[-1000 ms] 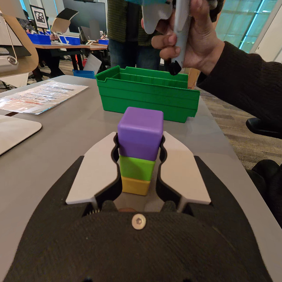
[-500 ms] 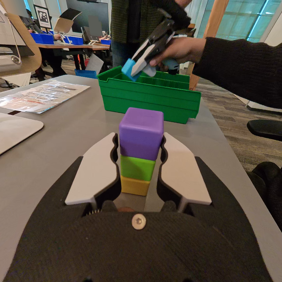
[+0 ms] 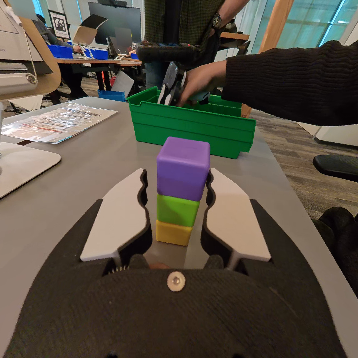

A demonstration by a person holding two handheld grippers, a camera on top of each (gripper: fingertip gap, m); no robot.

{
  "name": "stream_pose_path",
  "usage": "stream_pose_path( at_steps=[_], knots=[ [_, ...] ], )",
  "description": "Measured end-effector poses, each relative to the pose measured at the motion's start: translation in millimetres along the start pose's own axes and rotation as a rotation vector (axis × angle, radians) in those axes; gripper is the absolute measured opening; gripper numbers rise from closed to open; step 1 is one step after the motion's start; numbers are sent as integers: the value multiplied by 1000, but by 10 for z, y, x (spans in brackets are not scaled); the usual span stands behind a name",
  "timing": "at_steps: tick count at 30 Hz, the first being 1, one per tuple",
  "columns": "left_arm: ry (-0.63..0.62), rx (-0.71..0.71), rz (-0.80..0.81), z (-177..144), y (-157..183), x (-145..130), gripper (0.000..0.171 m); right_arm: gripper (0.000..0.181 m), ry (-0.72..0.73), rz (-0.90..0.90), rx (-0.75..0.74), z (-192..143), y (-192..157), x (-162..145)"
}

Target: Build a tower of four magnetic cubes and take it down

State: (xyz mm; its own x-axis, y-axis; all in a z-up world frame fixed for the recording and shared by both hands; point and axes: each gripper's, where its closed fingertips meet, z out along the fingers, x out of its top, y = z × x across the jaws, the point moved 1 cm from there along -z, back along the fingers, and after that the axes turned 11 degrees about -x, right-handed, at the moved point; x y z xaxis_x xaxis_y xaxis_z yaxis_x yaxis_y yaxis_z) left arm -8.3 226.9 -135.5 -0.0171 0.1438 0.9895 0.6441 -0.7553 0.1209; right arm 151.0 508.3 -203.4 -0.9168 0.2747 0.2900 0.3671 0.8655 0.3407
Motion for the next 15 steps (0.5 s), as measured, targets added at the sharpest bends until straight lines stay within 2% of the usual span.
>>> stream_pose_path(
  at_steps=[3,5,9,15],
  knots=[
    [-1,-6,-8,6,-3,-12,58,51,-6,-17,-11,9,-19,-18],
    [-5,-5,-4,5,-1,-20,58,62,3,3,-26,2,-15,-7],
    [-3,-1,-2,-8,-2,-15,58,69,46,44,-18,-89,-7,56],
    [-5,-2,5,-16,20,4,59,69,214,85,-42,-576,45,264]
  ],
)
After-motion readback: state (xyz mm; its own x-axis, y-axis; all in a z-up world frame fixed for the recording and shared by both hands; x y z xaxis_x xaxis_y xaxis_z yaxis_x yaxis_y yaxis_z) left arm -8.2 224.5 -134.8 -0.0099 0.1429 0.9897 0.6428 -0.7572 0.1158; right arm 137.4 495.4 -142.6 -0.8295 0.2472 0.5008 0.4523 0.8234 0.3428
